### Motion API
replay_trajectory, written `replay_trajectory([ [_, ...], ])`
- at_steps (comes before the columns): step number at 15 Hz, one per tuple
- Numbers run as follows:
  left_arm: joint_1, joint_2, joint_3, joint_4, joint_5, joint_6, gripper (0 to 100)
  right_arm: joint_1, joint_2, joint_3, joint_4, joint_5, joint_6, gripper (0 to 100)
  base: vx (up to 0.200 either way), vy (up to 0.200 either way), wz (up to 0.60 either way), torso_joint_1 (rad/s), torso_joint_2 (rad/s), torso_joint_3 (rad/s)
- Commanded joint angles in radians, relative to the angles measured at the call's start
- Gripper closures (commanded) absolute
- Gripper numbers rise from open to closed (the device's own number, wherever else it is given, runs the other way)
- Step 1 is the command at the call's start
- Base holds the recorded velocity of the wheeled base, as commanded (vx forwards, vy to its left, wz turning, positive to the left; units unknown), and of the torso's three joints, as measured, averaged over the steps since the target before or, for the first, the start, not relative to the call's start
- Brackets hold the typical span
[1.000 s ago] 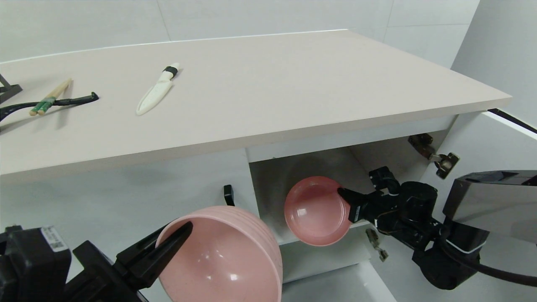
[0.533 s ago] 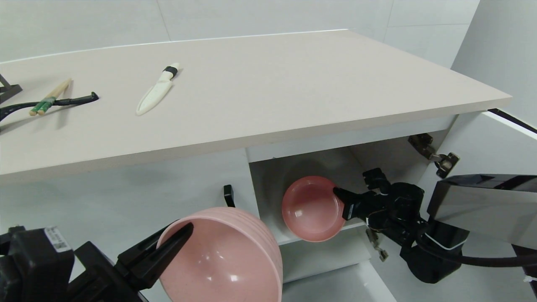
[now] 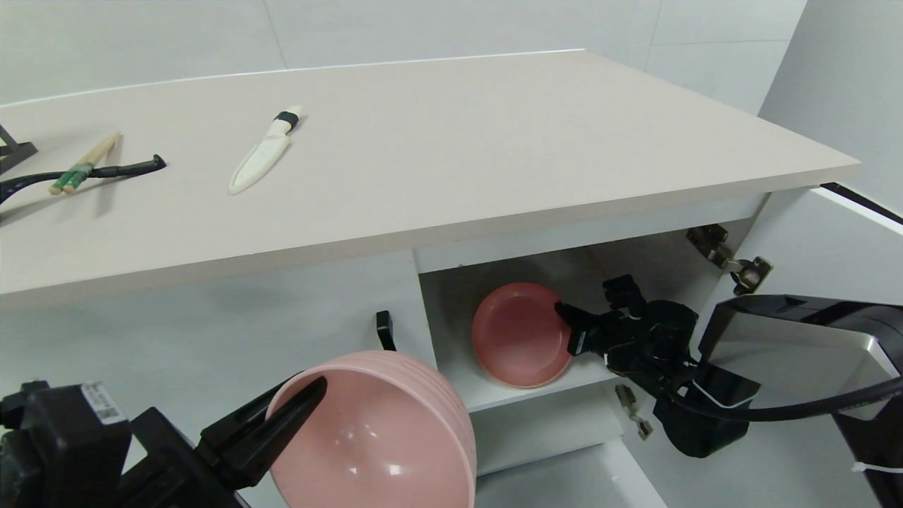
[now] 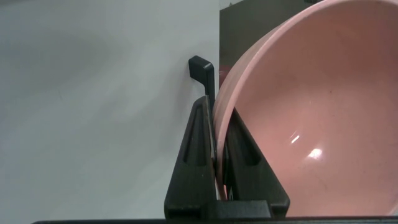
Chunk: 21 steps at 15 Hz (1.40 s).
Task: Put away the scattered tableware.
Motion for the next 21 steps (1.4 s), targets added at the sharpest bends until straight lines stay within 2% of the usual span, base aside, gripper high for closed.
replay_trajectory([
  [1,0.000,0.003,0.000,0.000,0.000,0.000,100,-0.002,0.021,-0.033,0.012,-0.001,0.000,100,0.000,0.000,0.00,0.000,0.00,0.000],
  [5,0.000,0.003,0.000,0.002,0.000,-0.002,100,-0.009,0.035,-0.086,0.052,-0.032,0.000,100,0.000,0.000,0.00,0.000,0.00,0.000],
  [11,0.000,0.000,0.000,0.014,0.000,-0.003,100,-0.006,0.046,-0.080,0.054,-0.035,-0.002,100,0.000,0.000,0.00,0.000,0.00,0.000],
  [12,0.000,0.000,0.000,0.014,0.000,-0.003,100,-0.006,0.046,-0.080,0.054,-0.035,-0.002,0,0.000,0.000,0.00,0.000,0.00,0.000],
  [16,0.000,0.000,0.000,0.014,0.000,-0.006,100,-0.002,0.030,-0.077,0.037,-0.036,-0.019,0,0.000,0.000,0.00,0.000,0.00,0.000],
  [19,0.000,0.000,0.000,0.014,0.000,-0.006,100,0.000,-0.043,-0.036,-0.002,-0.071,-0.081,0,0.000,0.000,0.00,0.000,0.00,0.000],
  [21,-0.003,0.002,0.000,0.028,-0.001,-0.005,100,0.026,-0.212,0.187,-0.002,-0.081,-0.109,0,0.000,0.000,0.00,0.000,0.00,0.000],
])
